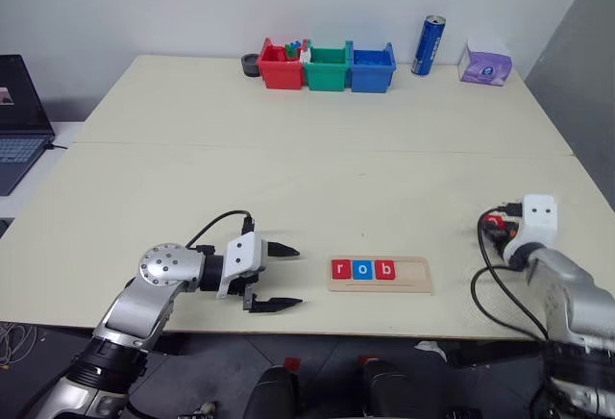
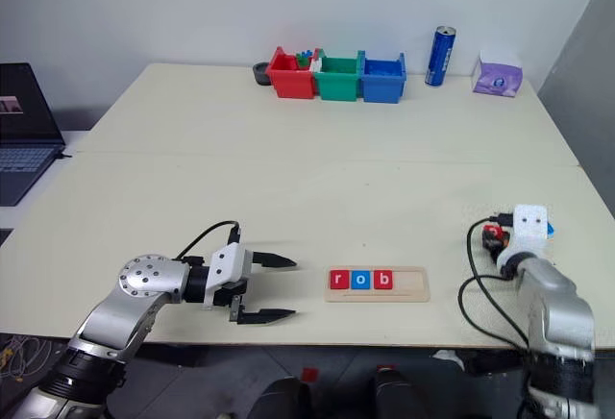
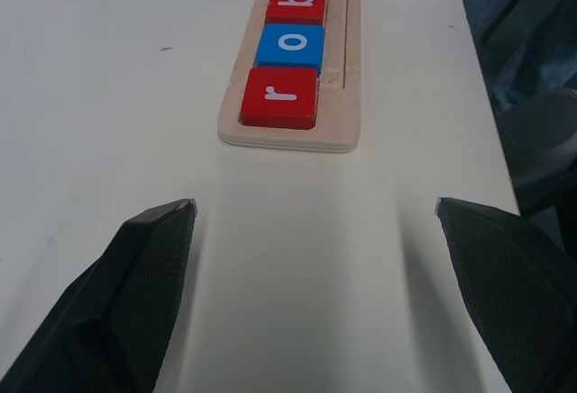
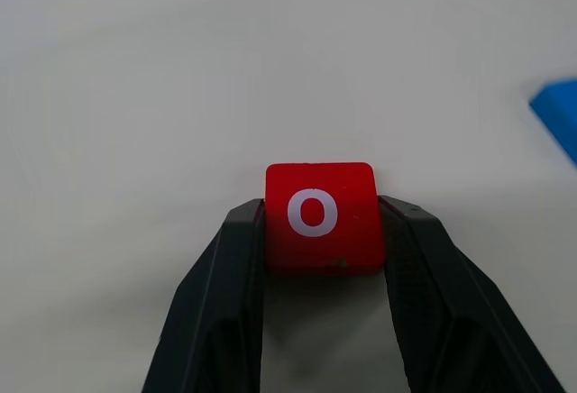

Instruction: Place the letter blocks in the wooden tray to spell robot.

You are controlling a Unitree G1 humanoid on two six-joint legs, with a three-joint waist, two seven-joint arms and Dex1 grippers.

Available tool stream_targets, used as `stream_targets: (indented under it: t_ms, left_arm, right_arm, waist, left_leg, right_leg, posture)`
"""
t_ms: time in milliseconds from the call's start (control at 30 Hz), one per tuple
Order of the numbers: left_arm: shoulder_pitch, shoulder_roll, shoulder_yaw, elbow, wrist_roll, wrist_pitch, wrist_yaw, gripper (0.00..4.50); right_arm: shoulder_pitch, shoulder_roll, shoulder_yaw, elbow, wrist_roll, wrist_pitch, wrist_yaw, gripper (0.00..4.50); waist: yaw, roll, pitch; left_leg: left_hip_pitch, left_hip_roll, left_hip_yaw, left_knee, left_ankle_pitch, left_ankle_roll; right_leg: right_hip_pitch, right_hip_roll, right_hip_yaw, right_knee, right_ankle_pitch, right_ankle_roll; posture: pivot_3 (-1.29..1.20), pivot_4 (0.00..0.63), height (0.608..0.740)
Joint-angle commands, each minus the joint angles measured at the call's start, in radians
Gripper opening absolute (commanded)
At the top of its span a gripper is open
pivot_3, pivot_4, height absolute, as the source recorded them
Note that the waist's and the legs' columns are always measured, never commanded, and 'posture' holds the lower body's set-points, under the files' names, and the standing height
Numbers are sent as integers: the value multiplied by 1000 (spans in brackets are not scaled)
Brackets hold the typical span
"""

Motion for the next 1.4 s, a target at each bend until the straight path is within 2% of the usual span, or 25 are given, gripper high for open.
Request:
stream_targets:
  t_ms: [33,233,433,700,733,800,867,1133,1267,1400]
  left_arm:
    - [-2,-2,18,-19,-18,-15,1,4500]
    - [-9,2,10,-3,-12,-35,-15,4500]
    - [-21,-4,7,18,-8,-48,-25,4500]
    - [-20,-1,5,16,-13,-13,-23,4500]
    - [-19,-1,6,13,-16,-6,-23,4500]
    - [-16,0,7,6,-21,9,-22,4500]
    - [-17,1,7,5,-16,10,-19,4500]
    - [-8,4,-2,10,-4,5,-24,4500]
    - [-9,-1,-7,17,2,-4,-26,4500]
    - [-14,-5,-11,25,7,-11,-27,4500]
  right_arm:
    - [119,88,-1,-244,22,89,-71,1444]
    - [294,262,113,-436,4,142,-164,1444]
    - [289,293,139,-401,-31,109,-203,1444]
    - [160,273,41,-454,-22,130,-225,4228]
    - [132,246,25,-457,-8,145,-204,4470]
    - [78,175,-13,-446,37,182,-136,4470]
    - [62,45,-25,-397,118,221,17,4470]
    - [199,-536,84,-193,121,-65,602,4470]
    - [233,-683,173,-90,63,-229,767,4470]
    - [183,-730,250,20,15,-353,851,4470]
  waist:
    - [-1,1,0]
    - [-3,1,-3]
    - [-5,-2,-5]
    - [-4,-1,-5]
    - [-4,-1,-4]
    - [-4,1,-4]
    - [-4,1,-4]
    - [-2,2,-3]
    - [-3,1,-2]
    - [-4,0,-1]
  left_leg:
    - [0,1,0,0,0,0]
    - [2,1,0,0,0,0]
    - [4,1,1,1,0,0]
    - [3,0,1,1,0,0]
    - [3,0,1,1,0,0]
    - [3,0,2,0,0,0]
    - [3,-1,2,1,0,0]
    - [1,-2,3,0,0,0]
    - [2,-1,3,1,0,0]
    - [3,-1,4,1,0,0]
  right_leg:
    - [0,0,0,0,-1,0]
    - [0,0,1,0,-3,4]
    - [1,0,1,0,-3,4]
    - [0,0,1,0,-3,4]
    - [0,0,1,0,-3,4]
    - [0,0,1,0,-3,4]
    - [0,0,1,-1,-3,4]
    - [1,0,0,-2,-4,4]
    - [1,1,0,-2,-4,4]
    - [1,1,0,-1,-4,4]
  posture:
    - [0,150,740]
    - [0,150,740]
    - [0,150,740]
    - [0,150,740]
    - [0,150,740]
    - [0,150,740]
    - [0,150,740]
    - [0,150,740]
    - [0,150,740]
    - [0,150,740]
